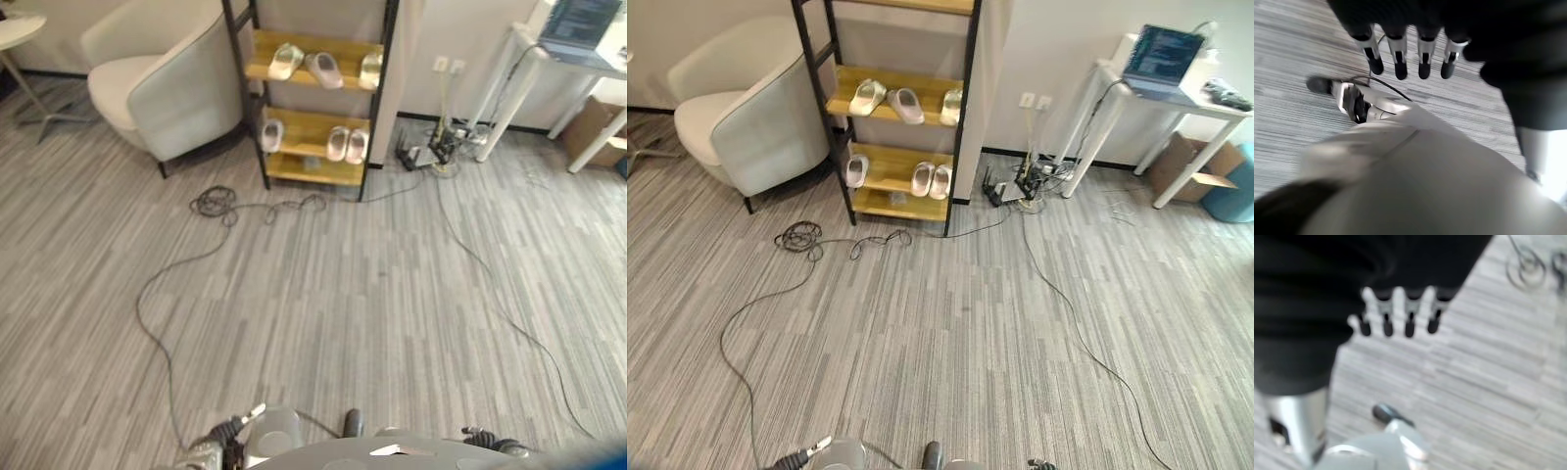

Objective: Arrange the slippers neatly on the shoe rack.

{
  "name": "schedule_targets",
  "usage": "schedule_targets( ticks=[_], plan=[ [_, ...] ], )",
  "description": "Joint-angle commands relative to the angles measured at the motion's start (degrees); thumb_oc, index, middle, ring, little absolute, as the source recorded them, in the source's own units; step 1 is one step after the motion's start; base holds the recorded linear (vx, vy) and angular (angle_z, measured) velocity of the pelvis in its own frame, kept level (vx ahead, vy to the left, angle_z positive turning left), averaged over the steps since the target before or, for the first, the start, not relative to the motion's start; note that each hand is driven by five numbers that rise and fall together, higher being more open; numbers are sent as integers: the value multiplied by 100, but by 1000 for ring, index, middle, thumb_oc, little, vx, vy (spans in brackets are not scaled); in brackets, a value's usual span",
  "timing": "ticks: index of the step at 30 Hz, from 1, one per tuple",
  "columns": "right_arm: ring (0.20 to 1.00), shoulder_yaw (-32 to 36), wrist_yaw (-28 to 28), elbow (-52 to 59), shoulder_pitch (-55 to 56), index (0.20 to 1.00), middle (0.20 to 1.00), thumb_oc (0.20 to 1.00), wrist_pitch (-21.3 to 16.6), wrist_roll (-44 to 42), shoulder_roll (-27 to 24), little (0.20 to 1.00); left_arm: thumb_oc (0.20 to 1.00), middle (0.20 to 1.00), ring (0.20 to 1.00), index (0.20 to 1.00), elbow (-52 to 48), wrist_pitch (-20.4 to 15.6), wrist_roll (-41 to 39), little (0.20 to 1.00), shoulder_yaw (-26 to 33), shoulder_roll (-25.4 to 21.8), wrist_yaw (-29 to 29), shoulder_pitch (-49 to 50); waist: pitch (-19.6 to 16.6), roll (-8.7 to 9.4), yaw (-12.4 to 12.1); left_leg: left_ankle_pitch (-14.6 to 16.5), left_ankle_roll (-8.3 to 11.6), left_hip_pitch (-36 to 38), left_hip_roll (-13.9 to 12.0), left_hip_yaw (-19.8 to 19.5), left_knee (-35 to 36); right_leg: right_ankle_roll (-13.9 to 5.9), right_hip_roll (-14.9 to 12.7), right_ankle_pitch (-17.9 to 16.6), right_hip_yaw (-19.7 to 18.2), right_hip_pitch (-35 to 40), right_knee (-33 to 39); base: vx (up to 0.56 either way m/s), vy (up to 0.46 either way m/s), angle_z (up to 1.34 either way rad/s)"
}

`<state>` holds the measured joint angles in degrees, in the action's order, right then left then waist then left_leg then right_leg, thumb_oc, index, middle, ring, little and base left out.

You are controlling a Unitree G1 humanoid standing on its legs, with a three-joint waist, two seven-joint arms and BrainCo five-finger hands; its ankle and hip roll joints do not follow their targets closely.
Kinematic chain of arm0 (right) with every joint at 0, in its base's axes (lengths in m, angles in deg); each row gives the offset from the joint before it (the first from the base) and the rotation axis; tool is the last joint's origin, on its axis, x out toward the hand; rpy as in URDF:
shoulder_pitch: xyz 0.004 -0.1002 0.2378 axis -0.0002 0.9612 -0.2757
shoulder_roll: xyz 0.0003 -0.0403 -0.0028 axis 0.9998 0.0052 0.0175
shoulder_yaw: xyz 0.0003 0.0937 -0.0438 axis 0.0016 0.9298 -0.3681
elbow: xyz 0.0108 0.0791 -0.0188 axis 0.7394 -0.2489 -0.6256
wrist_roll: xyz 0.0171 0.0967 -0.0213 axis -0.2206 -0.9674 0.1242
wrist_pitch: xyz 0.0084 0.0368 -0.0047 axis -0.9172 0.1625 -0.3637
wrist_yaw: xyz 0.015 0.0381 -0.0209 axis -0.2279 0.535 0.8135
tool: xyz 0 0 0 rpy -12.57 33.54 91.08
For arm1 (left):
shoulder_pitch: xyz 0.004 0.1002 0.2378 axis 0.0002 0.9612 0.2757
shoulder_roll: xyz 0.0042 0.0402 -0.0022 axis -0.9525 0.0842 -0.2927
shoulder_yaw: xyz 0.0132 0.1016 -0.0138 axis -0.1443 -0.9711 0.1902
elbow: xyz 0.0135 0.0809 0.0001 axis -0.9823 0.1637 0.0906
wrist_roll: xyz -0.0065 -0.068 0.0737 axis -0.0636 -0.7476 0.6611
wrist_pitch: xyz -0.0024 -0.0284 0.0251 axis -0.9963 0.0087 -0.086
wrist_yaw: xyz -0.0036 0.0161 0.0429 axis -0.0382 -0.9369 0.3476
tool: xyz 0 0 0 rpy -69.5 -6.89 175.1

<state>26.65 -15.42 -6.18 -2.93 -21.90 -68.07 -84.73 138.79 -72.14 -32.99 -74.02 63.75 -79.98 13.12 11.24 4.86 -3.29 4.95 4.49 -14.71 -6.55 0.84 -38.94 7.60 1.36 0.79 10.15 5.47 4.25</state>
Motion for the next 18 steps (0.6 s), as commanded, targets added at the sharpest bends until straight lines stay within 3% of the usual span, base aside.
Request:
schedule_targets(
  ticks=[1,2,4,6,7,10,13,15,18],
  plan=[
    [1000,-110,-6,0,52,1000,1000,1000,-42,139,-141,1000,1000,1000,1000,1000,-52,-51,66,1000,-159,39,-5,200,-20,-204,-376,-632,-302,-356,518,490,2159,-821,55,1064,-392,393,-716,359,-95,5],
    [1000,-111,-6,-1,56,1000,1000,1000,-44,139,-138,1000,1000,1000,1000,1000,-54,-52,65,1000,-161,36,-4,205,-5,-180,-379,-639,-302,-310,543,504,2196,-825,29,1076,-394,425,-706,396,-65,8],
    [1000,-171,-13,-32,38,1000,1000,1000,-49,195,-87,1000,1000,1000,1000,1000,-51,-63,-31,1000,-53,16,14,212,-53,-258,-555,-980,-258,-287,706,560,3053,-816,203,1195,-532,685,-579,347,-16,-14],
    [1000,-190,3,-73,18,1000,1000,1000,-31,221,-63,1000,1000,1000,1000,1000,-24,-63,-132,1000,25,-5,34,241,-90,-276,-665,-1110,-229,-456,740,680,3411,-793,286,1296,-658,854,-526,416,1,-14],
    [1000,-219,-21,-147,-80,1000,1000,1000,94,279,52,1000,1000,1000,1000,1000,73,-52,-83,1000,8,240,231,-12,-128,-204,-696,-1123,-246,-499,741,819,3513,-773,306,1370,-755,1029,-497,455,39,-26],
    [1000,-398,31,-160,-41,1000,1000,1000,66,473,182,1000,1000,1000,1000,1000,354,131,-86,1000,265,34,181,11,-413,-68,-679,-1310,-457,-311,732,952,3576,-830,321,1445,-854,1213,-503,484,67,-40],
    [1000,-325,89,-211,20,1000,1000,1000,147,460,283,1000,1000,1000,1000,1000,334,150,-178,1000,415,-60,132,81,-651,220,-652,-1110,-574,-279,809,998,3316,-1016,132,1374,-872,1164,-708,441,115,-48],
    [1000,-253,136,-231,62,1000,1000,1000,146,499,332,1000,1000,1000,1000,1000,318,137,-252,1000,472,-90,114,95,-756,365,-654,-876,-685,-151,889,1058,3254,-1275,-6,1015,-886,1067,-1071,414,169,-15],
    [1000,-250,175,-197,94,1000,1000,1000,166,572,373,1000,1000,1000,1000,1000,157,109,-319,1000,392,-112,183,-59,-705,438,-532,-506,-868,179,1001,953,3225,-2002,-123,-141,-853,493,-2466,300,134,-7]
  ],
)
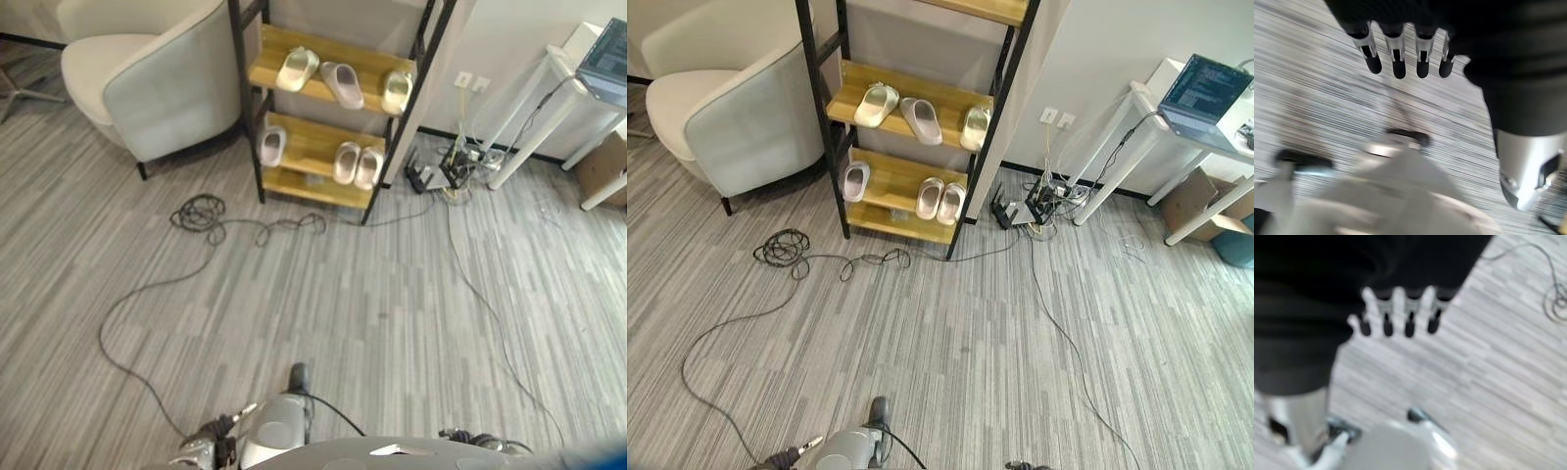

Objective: Arrange the slippers neatly on the shoe rack.

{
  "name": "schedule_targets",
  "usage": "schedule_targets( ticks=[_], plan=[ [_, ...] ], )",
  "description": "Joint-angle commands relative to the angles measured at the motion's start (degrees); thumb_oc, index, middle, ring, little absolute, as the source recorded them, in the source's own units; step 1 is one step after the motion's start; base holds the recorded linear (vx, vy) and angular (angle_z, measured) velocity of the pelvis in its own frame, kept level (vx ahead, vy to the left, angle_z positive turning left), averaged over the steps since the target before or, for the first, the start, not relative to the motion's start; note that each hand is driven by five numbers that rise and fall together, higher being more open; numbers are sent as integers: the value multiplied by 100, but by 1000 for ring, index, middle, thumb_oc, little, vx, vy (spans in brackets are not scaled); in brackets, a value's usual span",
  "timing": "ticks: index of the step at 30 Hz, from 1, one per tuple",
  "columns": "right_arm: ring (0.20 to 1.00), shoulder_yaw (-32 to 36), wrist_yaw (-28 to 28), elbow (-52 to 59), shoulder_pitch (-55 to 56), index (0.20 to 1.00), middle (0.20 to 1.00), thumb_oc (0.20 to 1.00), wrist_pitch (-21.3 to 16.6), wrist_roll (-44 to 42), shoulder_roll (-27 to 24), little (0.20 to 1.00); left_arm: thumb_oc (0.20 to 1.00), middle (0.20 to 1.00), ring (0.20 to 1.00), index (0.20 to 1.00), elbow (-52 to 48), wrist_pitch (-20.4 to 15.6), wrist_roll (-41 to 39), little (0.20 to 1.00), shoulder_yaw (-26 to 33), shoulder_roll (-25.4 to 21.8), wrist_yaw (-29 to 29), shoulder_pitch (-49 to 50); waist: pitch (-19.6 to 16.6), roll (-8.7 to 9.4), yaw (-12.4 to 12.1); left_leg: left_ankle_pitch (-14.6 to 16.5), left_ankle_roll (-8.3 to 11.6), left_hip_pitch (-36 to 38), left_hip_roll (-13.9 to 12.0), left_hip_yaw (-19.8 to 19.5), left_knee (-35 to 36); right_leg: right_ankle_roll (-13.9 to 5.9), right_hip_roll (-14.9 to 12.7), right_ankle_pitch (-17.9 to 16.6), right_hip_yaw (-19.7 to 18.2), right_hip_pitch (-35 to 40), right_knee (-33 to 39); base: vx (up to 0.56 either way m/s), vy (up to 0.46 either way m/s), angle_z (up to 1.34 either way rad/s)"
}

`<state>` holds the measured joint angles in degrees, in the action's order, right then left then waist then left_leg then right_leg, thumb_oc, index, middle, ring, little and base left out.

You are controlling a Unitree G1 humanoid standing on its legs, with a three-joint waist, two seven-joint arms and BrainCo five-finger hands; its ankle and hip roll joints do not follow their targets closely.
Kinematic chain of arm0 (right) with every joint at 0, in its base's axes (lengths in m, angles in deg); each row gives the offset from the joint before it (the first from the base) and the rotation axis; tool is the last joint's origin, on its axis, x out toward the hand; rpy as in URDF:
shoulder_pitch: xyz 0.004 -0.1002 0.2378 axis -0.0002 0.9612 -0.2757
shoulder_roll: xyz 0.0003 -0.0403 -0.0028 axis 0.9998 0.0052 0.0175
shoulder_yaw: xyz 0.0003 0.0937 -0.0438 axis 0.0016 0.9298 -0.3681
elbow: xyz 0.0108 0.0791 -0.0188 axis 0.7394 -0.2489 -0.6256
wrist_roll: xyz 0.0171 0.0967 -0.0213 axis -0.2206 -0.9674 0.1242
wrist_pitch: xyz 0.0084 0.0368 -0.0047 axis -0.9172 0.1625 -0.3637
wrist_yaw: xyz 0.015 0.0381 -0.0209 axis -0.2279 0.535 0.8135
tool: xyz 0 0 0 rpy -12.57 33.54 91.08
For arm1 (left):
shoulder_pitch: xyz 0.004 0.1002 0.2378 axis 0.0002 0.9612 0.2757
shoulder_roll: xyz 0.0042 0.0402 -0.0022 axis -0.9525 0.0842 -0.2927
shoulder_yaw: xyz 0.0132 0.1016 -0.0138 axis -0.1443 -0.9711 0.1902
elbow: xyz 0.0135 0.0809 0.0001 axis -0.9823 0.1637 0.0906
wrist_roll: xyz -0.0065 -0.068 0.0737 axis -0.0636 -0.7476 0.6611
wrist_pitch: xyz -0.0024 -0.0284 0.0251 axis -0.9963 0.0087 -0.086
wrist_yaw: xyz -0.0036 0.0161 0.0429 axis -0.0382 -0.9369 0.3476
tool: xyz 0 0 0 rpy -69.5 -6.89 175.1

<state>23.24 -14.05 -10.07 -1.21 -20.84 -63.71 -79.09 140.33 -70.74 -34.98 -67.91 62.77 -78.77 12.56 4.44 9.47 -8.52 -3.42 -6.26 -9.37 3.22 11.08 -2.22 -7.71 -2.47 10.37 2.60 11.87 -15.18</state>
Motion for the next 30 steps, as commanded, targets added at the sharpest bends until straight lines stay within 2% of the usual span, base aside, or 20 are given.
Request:
schedule_targets(
  ticks=[1,2,3,5,7,8,9,10,14,15,17,21,23,24,26,28,29,30],
  plan=[
    [1000,96,33,250,-85,1000,1000,1000,65,147,-197,1000,1000,1000,1000,1000,-82,-46,-118,1000,-267,-24,106,-74,33,-86,89,429,153,-195,8,-168,-427,-606,234,-1372,-49,-351,-1027,428,153,30],
    [1000,168,-15,360,-138,1000,1000,1000,52,116,-227,1000,1000,1000,1000,1000,-247,-95,-136,1000,-399,-41,169,-212,146,-246,272,607,72,175,-44,-339,-370,-654,118,-1586,207,-767,-1789,350,120,49],
    [1000,168,-15,360,-139,1000,1000,1000,52,117,-230,1000,1000,1000,1000,1000,-247,-95,-136,1000,-398,-39,170,-214,136,-261,271,599,76,162,-60,-341,-368,-650,134,-1605,208,-777,-1774,365,117,55],
    [1000,211,-58,409,-150,1000,1000,1000,20,122,-283,1000,1000,1000,1000,1000,-382,-143,-200,1000,-499,-22,217,-325,265,-477,477,715,57,589,-86,-577,-245,-395,-12,-1318,493,-1305,-2116,331,94,49],
    [1000,165,-79,422,-137,1000,1000,1000,-2,164,-295,1000,1000,1000,1000,1000,-463,-174,-199,1000,-612,9,238,-422,386,-609,691,850,90,939,-43,-838,-211,-107,-75,-844,645,-1734,-1838,471,47,53],
    [1000,122,-75,408,-130,1000,1000,1000,-15,187,-313,1000,1000,1000,1000,1000,-522,-215,-163,1000,-722,30,236,-495,458,-662,849,979,127,1121,14,-1045,-276,40,-28,-604,570,-2012,-1389,367,-8,46],
    [1000,120,-75,407,-129,1000,1000,1000,-16,187,-314,1000,1000,1000,1000,1000,-522,-215,-163,1000,-720,31,236,-494,482,-655,870,999,128,1147,23,-1065,-287,41,-42,-571,588,-1983,-1410,363,-45,88],
    [1000,96,-64,394,-118,1000,1000,1000,-11,202,-331,1000,1000,1000,1000,1000,-532,-230,-124,1000,-762,36,242,-516,507,-658,945,1094,163,1288,42,-1185,-283,73,-35,-517,486,-2092,-1133,273,-65,106],
    [1000,66,-40,357,-144,1000,1000,1000,20,208,-379,1000,1000,1000,1000,1000,-485,-290,108,1000,-879,78,279,-524,572,-619,1114,1447,282,1685,137,-1520,-299,45,-292,-929,250,-2423,292,406,-125,75],
    [1000,82,-30,361,-158,1000,1000,1000,36,216,-392,1000,1000,1000,1000,1000,-421,-302,234,1000,-892,85,264,-485,567,-613,1181,1595,348,1864,146,-1652,-288,-45,-411,-1087,210,-2520,821,399,-127,40],
    [1000,101,-29,356,-153,1000,1000,1000,37,223,-400,1000,1000,1000,1000,1000,-369,-316,275,1000,-889,86,271,-450,578,-612,1216,1694,379,1972,130,-1712,-313,-88,-474,-1186,210,-2586,994,319,-118,39],
    [1000,161,-14,354,-62,1000,1000,1000,45,282,-446,1000,1000,1000,1000,1000,-210,-285,425,1000,-822,85,215,-286,474,-584,1269,1960,509,2403,24,-1874,-301,-132,-554,-1368,513,-2516,1245,366,-174,52],
    [1000,179,-10,351,17,1000,1000,1000,26,297,-479,1000,1000,1000,1000,1000,-153,-285,511,1000,-805,112,195,-163,312,-563,1280,2032,571,2584,-70,-1969,-287,-81,-518,-1478,426,-2382,1215,277,-165,56],
    [1000,179,-10,351,17,1000,1000,1000,26,297,-479,1000,1000,1000,1000,1000,-153,-285,511,1000,-805,112,195,-163,313,-564,1280,2033,571,2585,-70,-1969,-287,-81,-517,-1478,426,-2381,1215,302,-247,63],
    [1000,185,-30,348,21,1000,1000,1000,-2,240,-529,1000,1000,1000,1000,1000,-154,-289,511,1000,-787,131,199,-46,153,-621,1279,1858,773,2554,-352,-2039,-634,78,-302,-1374,382,-2247,1009,297,-294,22],
    [1000,185,-58,382,-57,1000,1000,1000,-32,206,-567,1000,1000,1000,1000,1000,-139,-264,439,1000,-735,139,184,-4,102,-645,1231,1331,982,2254,-542,-1911,-1380,250,-147,-1177,407,-1977,979,191,-250,2],
    [1000,178,-87,383,-133,1000,1000,1000,-49,149,-591,1000,1000,1000,1000,1000,-126,-247,364,1000,-712,130,194,-21,167,-618,1159,873,1153,1736,-625,-1950,-2386,382,-76,-1063,351,-1748,1021,115,-243,-8],
    [1000,172,-110,416,-170,1000,1000,1000,-66,125,-607,1000,1000,1000,1000,1000,-142,-228,312,1000,-689,115,197,-26,204,-525,1132,615,1135,1402,-622,-1908,-2937,462,-71,-1002,322,-1617,1059,94,-279,6]
  ],
)
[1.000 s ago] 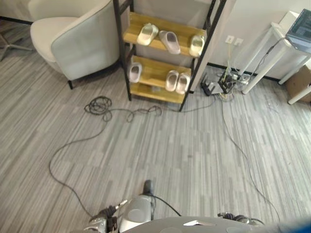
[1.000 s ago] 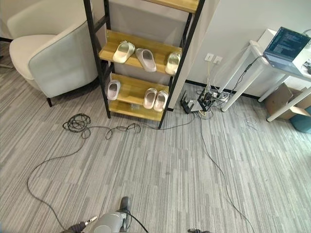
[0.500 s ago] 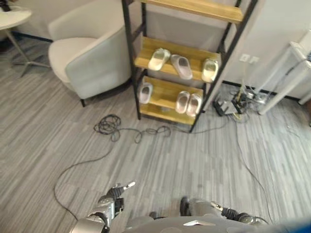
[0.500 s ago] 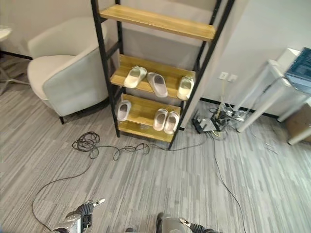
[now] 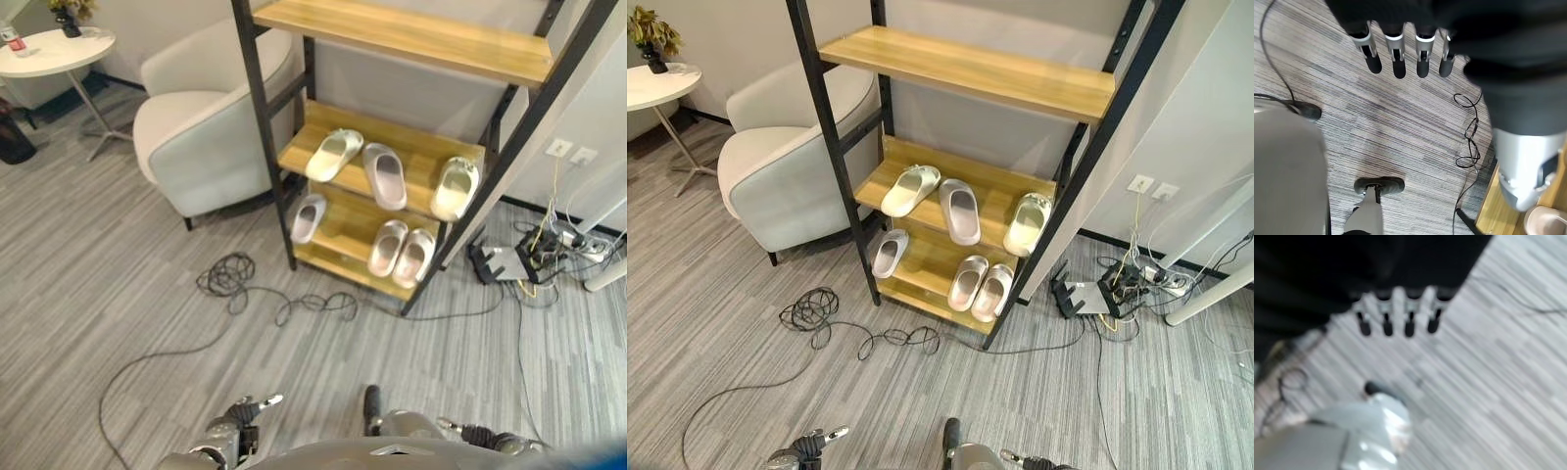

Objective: Arrange the slippers neatly on the shoe rack.

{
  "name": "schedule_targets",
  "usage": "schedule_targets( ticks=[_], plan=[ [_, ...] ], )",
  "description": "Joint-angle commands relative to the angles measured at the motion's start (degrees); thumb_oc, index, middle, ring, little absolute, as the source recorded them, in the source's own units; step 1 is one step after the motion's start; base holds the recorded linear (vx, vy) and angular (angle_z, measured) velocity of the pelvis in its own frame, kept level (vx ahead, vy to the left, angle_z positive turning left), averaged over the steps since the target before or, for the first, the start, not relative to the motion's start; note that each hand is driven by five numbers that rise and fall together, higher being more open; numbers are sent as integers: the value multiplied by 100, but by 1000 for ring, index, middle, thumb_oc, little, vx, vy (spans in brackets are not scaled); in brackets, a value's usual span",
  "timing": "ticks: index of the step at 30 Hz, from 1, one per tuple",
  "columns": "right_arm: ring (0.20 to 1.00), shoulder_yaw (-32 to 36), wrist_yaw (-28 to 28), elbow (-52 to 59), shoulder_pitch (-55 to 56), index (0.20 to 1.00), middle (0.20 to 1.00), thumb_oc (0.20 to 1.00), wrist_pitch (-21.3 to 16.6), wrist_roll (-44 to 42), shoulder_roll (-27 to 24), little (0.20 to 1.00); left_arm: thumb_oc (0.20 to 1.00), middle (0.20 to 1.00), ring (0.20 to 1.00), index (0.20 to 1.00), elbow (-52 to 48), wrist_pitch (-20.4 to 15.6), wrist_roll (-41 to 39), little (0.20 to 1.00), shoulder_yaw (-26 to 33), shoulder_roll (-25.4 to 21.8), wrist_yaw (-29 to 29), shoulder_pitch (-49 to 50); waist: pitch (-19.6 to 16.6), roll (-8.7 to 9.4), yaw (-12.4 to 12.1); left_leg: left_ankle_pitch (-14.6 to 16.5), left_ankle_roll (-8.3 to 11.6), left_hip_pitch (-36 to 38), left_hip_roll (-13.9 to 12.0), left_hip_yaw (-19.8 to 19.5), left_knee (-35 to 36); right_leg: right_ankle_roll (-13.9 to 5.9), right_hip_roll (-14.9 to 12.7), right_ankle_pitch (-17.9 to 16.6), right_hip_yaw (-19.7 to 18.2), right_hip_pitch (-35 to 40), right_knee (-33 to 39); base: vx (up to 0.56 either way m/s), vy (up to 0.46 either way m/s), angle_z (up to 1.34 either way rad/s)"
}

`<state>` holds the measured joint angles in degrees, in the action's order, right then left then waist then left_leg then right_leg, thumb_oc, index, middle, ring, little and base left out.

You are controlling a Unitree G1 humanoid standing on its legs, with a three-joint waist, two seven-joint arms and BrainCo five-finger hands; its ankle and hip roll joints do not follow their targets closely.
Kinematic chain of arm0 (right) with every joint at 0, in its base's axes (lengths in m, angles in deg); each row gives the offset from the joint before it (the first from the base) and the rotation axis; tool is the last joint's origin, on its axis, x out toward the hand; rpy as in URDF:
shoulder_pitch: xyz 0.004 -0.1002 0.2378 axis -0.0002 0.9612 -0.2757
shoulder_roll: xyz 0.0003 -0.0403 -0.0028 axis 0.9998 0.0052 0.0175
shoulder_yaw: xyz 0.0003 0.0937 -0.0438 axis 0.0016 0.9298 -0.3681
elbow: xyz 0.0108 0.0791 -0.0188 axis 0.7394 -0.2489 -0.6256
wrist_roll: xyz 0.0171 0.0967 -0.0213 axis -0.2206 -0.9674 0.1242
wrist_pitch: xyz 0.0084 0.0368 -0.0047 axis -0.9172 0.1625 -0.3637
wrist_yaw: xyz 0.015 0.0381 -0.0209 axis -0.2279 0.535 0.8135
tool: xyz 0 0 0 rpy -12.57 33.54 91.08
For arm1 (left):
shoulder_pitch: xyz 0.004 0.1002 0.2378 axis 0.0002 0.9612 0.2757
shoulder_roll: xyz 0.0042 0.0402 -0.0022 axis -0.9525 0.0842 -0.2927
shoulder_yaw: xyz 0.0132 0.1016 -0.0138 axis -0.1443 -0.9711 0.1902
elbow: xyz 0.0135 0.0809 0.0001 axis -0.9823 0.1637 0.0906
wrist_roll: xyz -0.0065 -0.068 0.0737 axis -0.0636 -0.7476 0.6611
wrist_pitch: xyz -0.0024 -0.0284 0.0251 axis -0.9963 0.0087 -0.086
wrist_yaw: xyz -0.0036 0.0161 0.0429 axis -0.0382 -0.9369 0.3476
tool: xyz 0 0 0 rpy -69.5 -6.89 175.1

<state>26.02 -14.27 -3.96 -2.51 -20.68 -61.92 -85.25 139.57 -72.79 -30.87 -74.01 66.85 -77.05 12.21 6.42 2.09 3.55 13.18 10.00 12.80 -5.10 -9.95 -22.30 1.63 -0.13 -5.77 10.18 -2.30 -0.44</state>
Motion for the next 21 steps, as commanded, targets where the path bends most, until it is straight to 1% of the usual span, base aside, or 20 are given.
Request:
schedule_targets(
  ticks=[1,2,3,4,6,7,8,9,11,12,13,14,15,16,17,18,19,20,21],
  plan=[
    [1000,-124,-121,-165,-85,1000,1000,1000,-92,-97,-15,1000,1000,1000,1000,1000,-86,-28,-171,1000,-39,-305,54,1,69,294,-132,-1215,-550,-1023,177,286,-1441,-354,-267,671,-465,-35,-349,106,-294,-15],
    [1000,-134,-158,-153,-101,1000,1000,1000,-90,-95,-53,1000,1000,1000,1000,1000,-122,-39,-250,1000,9,-317,105,0,104,334,-170,-1215,-630,-1133,68,537,-1651,-259,-204,751,-458,147,-279,129,-277,-6],
    [1000,-161,-194,-144,-125,1000,1000,1000,-89,-66,-96,1000,1000,1000,1000,1000,-163,-49,-334,1000,19,-311,146,-17,133,359,-215,-1163,-690,-1248,-15,729,-1744,-219,-177,812,-468,288,-233,153,-218,-19],
    [1000,-181,-242,-121,-128,1000,1000,1000,-93,-32,-133,1000,1000,1000,1000,1000,-210,-75,-371,1000,11,-282,176,-26,160,353,-254,-1011,-748,-1375,-45,871,-1663,-198,-156,871,-481,407,-207,167,-139,-17],
    [1000,-212,-319,-61,-120,1000,1000,1000,-143,21,-168,1000,1000,1000,1000,1000,-350,-130,-352,1000,-76,-250,205,-46,173,357,-306,-701,-838,-1612,61,1076,-1086,-240,-139,978,-457,570,-153,191,-70,-16],
    [1000,-231,-324,-47,-128,1000,1000,1000,-145,45,-180,1000,1000,1000,1000,1000,-412,-154,-323,1000,-138,-241,226,-57,213,358,-354,-623,-864,-1777,175,1133,-786,-266,-135,1029,-451,632,-154,139,-17,-4],
    [1000,-229,-324,-47,-125,1000,1000,1000,-144,46,-182,1000,1000,1000,1000,1000,-414,-153,-323,1000,-140,-238,227,-55,230,347,-361,-596,-868,-1757,167,1135,-803,-270,-128,1043,-454,655,-158,193,-3,-3],
    [1000,-273,-346,-57,-160,1000,1000,1000,-154,74,-167,1000,1000,1000,1000,1000,-489,-176,-355,1000,-187,-241,242,-107,298,315,-463,-681,-834,-1996,350,1125,-192,-296,-62,1158,-481,812,-164,181,18,-2],
    [1000,-352,-365,-57,-166,1000,1000,1000,-158,115,-108,1000,1000,1000,1000,1000,-583,-198,-395,1000,-192,-237,267,-155,331,291,-546,-854,-754,-2130,359,1110,273,-288,-15,1282,-490,954,-149,196,25,3],
    [1000,-353,-366,-57,-166,1000,1000,1000,-158,115,-107,1000,1000,1000,1000,1000,-584,-197,-395,1000,-192,-238,267,-153,339,296,-549,-856,-754,-2114,364,1114,283,-289,-20,1286,-493,965,-148,175,37,-3],
    [1000,-373,-386,-39,-164,1000,1000,1000,-164,114,-72,1000,1000,1000,1000,1000,-583,-199,-392,1000,-200,-228,277,-162,345,295,-596,-1009,-713,-2197,354,1027,455,-281,21,1339,-541,1060,-125,185,54,-18],
    [1000,-375,-407,-11,-164,1000,1000,1000,-164,100,-46,1000,1000,1000,1000,1000,-584,-199,-398,1000,-226,-208,288,-170,351,285,-643,-1157,-671,-2268,356,870,617,-278,61,1390,-598,1157,-111,364,124,-33],
    [1000,-370,-454,40,-161,1000,1000,1000,-185,74,-16,1000,1000,1000,1000,1000,-563,-200,-407,1000,-261,-183,312,-176,375,243,-735,-1464,-595,-2401,336,477,1034,-267,149,1509,-744,1303,-104,272,99,-41],
    [1000,-369,-454,40,-160,1000,1000,1000,-185,74,-16,1000,1000,1000,1000,1000,-563,-201,-407,1000,-262,-183,312,-177,386,250,-737,-1468,-596,-2380,342,480,1048,-267,142,1516,-745,1317,-105,282,115,-29],
    [1000,-383,-482,43,-148,1000,1000,1000,-175,94,-9,1000,1000,1000,1000,1000,-525,-198,-407,1000,-299,-169,327,-176,413,239,-781,-1567,-592,-2469,346,254,1225,-258,180,1610,-835,1400,-116,252,123,-26],
    [1000,-382,-488,27,-134,1000,1000,1000,-184,88,15,1000,1000,1000,1000,1000,-455,-174,-376,1000,-303,-165,318,-176,426,181,-789,-1708,-594,-2483,344,149,1442,-248,231,1718,-943,1491,-148,351,188,-27],
    [1000,-369,-496,9,-137,1000,1000,1000,-186,90,39,1000,1000,1000,1000,1000,-385,-156,-284,1000,-289,-162,326,-152,386,175,-781,-1775,-599,-2383,325,196,1604,-273,206,1742,-987,1517,-156,251,141,-43],
    [1000,-369,-496,9,-137,1000,1000,1000,-186,90,39,1000,1000,1000,1000,1000,-385,-156,-284,1000,-289,-162,326,-152,388,175,-782,-1775,-600,-2381,325,197,1606,-273,206,1742,-988,1518,-156,288,194,-59],
    [1000,-334,-530,-25,-100,1000,1000,1000,-183,118,89,1000,1000,1000,1000,1000,-258,-135,-11,1000,-335,-177,333,-101,258,210,-758,-1761,-620,-2322,345,272,1583,-357,71,1737,-1032,1551,-153,278,192,-52]
  ],
)
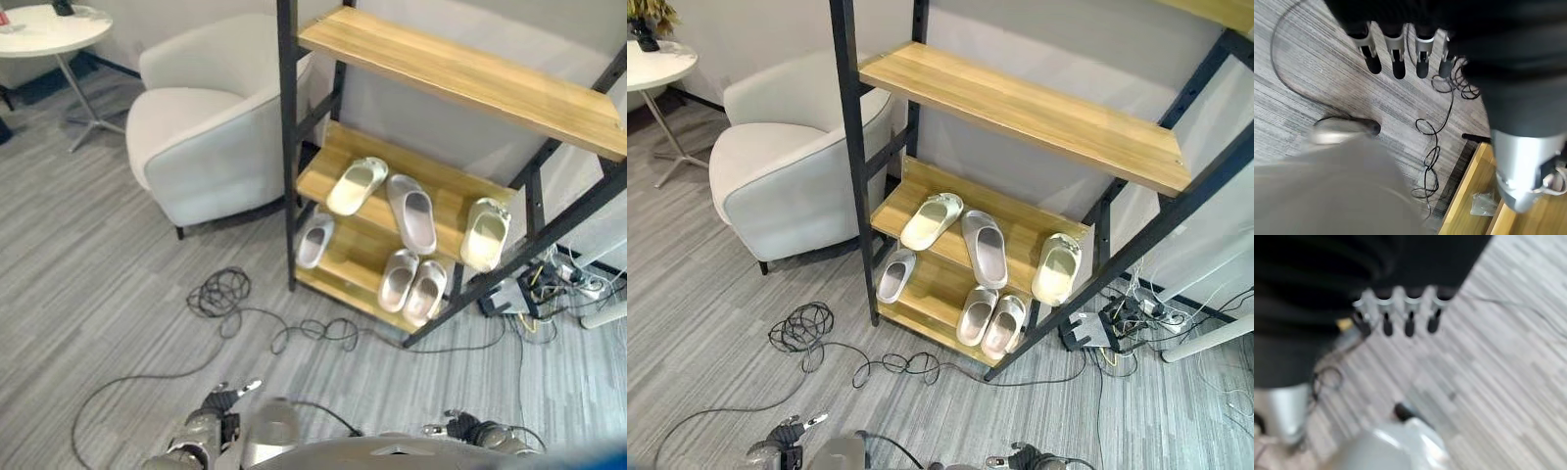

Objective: Arrange the slippers neatly on the shoe rack.

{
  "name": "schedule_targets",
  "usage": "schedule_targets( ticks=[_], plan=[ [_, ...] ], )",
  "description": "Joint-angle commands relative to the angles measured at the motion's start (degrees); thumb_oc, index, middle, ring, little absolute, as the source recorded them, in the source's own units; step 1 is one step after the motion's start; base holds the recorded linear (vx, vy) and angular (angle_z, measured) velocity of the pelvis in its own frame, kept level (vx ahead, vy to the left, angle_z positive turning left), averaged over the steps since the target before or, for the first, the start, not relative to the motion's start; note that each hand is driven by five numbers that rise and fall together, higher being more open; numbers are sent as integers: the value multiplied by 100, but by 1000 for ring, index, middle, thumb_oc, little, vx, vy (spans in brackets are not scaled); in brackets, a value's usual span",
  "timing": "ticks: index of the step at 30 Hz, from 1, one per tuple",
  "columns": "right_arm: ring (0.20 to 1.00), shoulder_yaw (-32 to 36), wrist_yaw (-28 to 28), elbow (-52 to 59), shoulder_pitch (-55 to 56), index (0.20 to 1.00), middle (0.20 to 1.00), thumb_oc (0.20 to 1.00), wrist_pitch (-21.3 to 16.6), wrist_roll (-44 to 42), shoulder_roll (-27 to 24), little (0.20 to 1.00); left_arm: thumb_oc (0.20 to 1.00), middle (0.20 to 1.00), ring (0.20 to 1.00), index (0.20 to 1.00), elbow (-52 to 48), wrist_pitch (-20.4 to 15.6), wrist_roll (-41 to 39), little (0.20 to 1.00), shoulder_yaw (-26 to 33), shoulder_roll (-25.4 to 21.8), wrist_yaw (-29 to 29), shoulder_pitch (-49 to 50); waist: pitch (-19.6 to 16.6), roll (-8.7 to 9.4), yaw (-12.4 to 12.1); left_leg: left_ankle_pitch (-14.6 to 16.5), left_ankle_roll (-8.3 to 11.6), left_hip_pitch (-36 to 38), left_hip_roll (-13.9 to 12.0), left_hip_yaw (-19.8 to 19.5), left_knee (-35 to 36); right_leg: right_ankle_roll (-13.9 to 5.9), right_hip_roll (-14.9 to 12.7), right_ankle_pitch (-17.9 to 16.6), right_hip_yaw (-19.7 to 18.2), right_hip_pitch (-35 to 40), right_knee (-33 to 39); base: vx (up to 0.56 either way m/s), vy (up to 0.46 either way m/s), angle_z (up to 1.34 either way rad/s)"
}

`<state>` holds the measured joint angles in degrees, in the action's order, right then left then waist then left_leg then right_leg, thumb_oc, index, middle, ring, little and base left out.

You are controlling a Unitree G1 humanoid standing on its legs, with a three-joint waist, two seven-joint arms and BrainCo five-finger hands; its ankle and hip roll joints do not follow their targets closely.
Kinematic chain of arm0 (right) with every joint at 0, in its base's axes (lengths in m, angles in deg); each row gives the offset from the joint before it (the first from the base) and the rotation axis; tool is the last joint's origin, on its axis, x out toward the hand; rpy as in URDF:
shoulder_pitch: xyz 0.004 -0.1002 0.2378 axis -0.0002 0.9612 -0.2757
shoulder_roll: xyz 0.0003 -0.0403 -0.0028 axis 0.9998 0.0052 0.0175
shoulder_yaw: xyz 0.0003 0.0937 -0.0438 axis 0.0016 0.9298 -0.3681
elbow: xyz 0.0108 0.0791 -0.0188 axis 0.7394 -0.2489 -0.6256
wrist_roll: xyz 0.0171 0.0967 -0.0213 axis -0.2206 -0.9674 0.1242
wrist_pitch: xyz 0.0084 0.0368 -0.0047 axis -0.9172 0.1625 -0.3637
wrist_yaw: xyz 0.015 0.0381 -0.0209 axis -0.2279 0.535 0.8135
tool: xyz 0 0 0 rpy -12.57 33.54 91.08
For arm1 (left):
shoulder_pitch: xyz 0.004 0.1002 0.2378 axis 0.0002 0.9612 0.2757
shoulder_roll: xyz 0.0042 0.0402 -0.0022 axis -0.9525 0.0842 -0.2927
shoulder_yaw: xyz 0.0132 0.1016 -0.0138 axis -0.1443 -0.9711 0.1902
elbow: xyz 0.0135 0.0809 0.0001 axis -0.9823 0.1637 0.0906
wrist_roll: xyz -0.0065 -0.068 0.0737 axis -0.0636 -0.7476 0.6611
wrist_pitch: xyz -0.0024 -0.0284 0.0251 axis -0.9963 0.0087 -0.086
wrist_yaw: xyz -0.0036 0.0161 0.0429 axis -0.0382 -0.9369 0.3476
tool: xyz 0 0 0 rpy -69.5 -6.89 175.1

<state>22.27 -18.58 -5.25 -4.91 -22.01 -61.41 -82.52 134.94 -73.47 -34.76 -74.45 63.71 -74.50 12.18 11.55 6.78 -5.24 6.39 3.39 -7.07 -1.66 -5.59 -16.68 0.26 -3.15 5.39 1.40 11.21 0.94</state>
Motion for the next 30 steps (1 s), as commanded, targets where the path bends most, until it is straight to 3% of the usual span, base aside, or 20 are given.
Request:
schedule_targets(
  ticks=[1,8,10,13,16,18,19,21,25,27,30],
  plan=[
    [1000,68,-116,84,155,1000,1000,1000,-61,56,-176,1000,1000,1000,1000,1000,247,-58,486,1000,-304,130,69,-65,-311,-238,133,-1031,11,-314,30,-155,980,-254,310,603,-201,191,-300,353,253,-47],
    [1000,57,-169,288,68,1000,1000,1000,-135,138,-127,1000,1000,1000,1000,1000,203,-60,718,1000,-369,58,89,-69,-553,-96,96,-565,-229,-263,165,230,677,-595,-90,479,-338,-45,-637,167,172,-42],
    [1000,-71,-207,533,-146,1000,1000,1000,-188,342,-120,1000,1000,1000,1000,1000,130,-71,760,1000,-411,10,115,-162,-413,-151,188,-410,-393,-79,210,302,668,-869,-88,140,-288,-660,-1744,57,147,-37],
    [1000,-207,-332,855,-306,1000,1000,1000,-230,597,-152,1000,1000,1000,1000,1000,38,-80,927,1000,-529,-8,139,-234,-285,-245,343,-279,-509,108,245,304,673,-993,-97,-93,-264,-1097,-2416,54,131,-10],
    [1000,-206,-348,1434,-602,1000,1000,1000,-149,763,-393,1000,1000,1000,1000,1000,92,-70,989,1000,-537,-67,123,-225,-296,-323,448,-168,-523,363,239,299,839,-883,-379,-77,-8,-1314,-2024,127,21,-4],
    [1000,-347,-347,1743,-668,1000,1000,1000,-300,911,-529,1000,1000,1000,1000,1000,137,-93,1062,1000,-507,-67,86,-178,-227,-372,530,-94,-494,498,241,245,868,-809,-524,-149,87,-1509,-1566,132,-58,-10],
    [1000,-426,-377,1655,-833,1000,1000,1000,-291,981,-576,1000,1000,1000,1000,1000,162,-107,1098,1000,-561,-46,107,-189,-179,-364,572,-56,-460,517,262,217,821,-849,-614,-251,28,-1528,-1253,116,-72,-8],
    [1000,-432,-428,1696,-1101,1000,1000,1000,-284,1113,-627,1000,1000,1000,1000,1000,220,-115,1150,1000,-579,-36,119,-193,-198,-292,589,40,-437,593,337,180,776,-912,-617,-292,-168,-1417,-963,109,-82,21],
    [1000,-491,-569,2095,-1366,1000,1000,1000,-331,1387,-769,1000,1000,1000,1000,1000,207,-125,1404,1000,-623,20,164,-51,-360,-268,510,117,-418,636,337,242,805,-930,-631,-319,-194,-1160,-623,62,-79,22],
    [1000,-155,-488,4288,-82,1000,1000,1000,-582,1824,-1493,1000,1000,1000,1000,1000,54,-157,1413,1000,-325,43,178,151,-389,-277,669,107,-412,663,284,319,871,-918,-589,-286,-270,-1134,-596,-40,-67,3],
    [1000,154,-432,5818,999,1000,1000,1000,-937,2592,-1977,1000,1000,1000,1000,1000,136,-173,1543,1000,-123,131,227,279,-372,-270,818,101,-405,685,216,371,910,-893,-504,-210,-333,-1080,-566,-14,-50,-16]
  ],
)
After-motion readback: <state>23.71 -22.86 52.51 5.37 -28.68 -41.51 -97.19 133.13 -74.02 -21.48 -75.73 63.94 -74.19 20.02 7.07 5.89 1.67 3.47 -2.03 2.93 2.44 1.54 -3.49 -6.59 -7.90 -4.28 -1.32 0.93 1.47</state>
